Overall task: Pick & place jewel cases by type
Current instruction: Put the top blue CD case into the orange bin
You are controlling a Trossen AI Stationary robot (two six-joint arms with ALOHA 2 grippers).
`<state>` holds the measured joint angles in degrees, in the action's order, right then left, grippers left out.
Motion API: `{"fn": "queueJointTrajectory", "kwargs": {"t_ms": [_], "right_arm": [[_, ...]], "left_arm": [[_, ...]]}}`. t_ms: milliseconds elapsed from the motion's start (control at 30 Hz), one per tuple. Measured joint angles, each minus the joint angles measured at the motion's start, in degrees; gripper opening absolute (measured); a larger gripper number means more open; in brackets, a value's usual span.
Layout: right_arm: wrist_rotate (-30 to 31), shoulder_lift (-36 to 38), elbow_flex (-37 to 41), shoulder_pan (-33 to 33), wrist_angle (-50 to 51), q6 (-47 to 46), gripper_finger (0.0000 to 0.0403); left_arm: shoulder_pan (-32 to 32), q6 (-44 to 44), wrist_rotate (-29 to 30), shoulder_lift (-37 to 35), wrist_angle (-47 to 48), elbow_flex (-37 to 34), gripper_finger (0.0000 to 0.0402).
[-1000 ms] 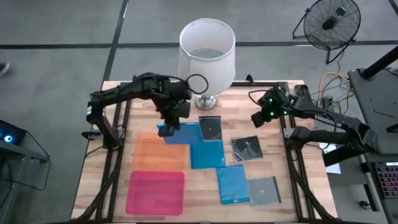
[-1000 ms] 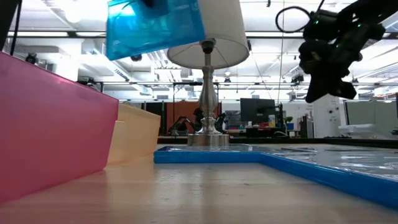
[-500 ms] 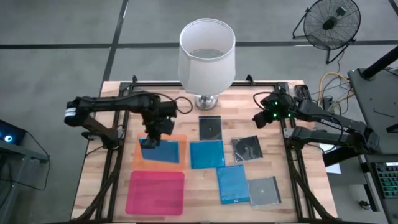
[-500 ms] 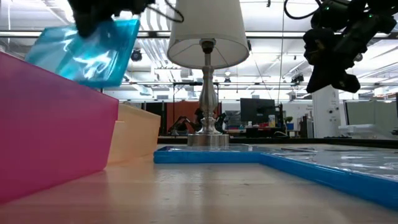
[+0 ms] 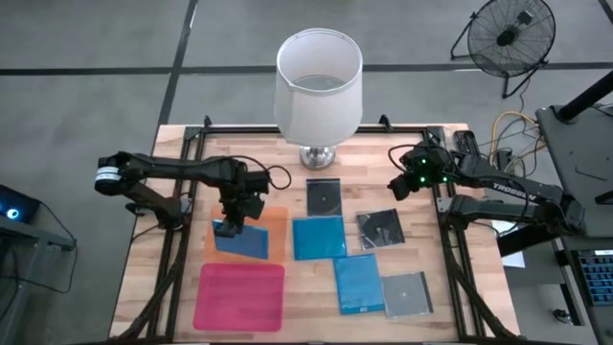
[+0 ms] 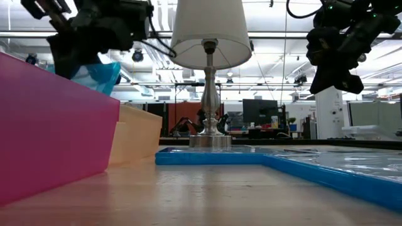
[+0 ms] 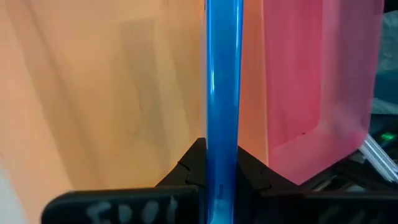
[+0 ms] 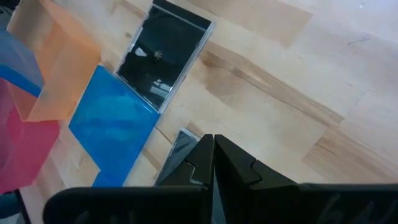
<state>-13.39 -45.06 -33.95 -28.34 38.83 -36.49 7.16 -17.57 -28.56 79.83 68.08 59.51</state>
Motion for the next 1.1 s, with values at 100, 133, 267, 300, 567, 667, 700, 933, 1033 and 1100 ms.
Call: {"fn": "queueJointTrajectory", "kwargs": {"t_ms": [100,133,267,300,567,667,700,933,1033,1100], "right_arm": [[0.0,0.0,0.0,0.0,0.0,0.0,0.0009],[0.0,0.0,0.0,0.0,0.0,0.0,0.0009],[-0.1,0.0,0.0,0.0,0.0,0.0,0.0009],[-0.1,0.0,0.0,0.0,0.0,0.0,0.0009],[0.0,0.0,0.0,0.0,-0.1,0.5,0.0009],[0.1,0.0,0.0,0.0,-0.1,0.6,0.0009],[0.1,0.0,0.0,0.0,-0.1,0.7,0.0009],[0.1,0.0,0.0,0.0,-0.1,2.9,0.0008],[0.1,0.0,0.2,0.0,-0.1,3.3,0.0009],[0.1,0.0,0.4,0.0,-0.1,3.5,0.0009]], "left_arm": [[0.0,-0.8,-2.5,0.0,-1.4,-1.9,0.0007],[0.0,-0.6,-2.6,0.2,-2.0,-2.5,0.0007],[0.7,1.0,-4.3,0.9,-5.0,-3.6,0.0007],[0.9,1.5,-5.4,1.1,-5.9,-3.7,0.0007],[1.5,1.8,-8.4,1.7,-8.7,-4.6,0.0025],[1.5,2.2,-7.5,1.7,-9.9,-6.1,0.0033],[1.5,2.2,-7.3,1.7,-10.0,-6.6,0.0034],[1.5,3.6,-2.1,1.7,-10.2,-7.6,0.0039],[1.5,3.6,-1.1,1.7,-10.6,-7.6,0.0052],[1.5,3.6,0.2,1.7,-10.8,-7.6,0.0069]]}}
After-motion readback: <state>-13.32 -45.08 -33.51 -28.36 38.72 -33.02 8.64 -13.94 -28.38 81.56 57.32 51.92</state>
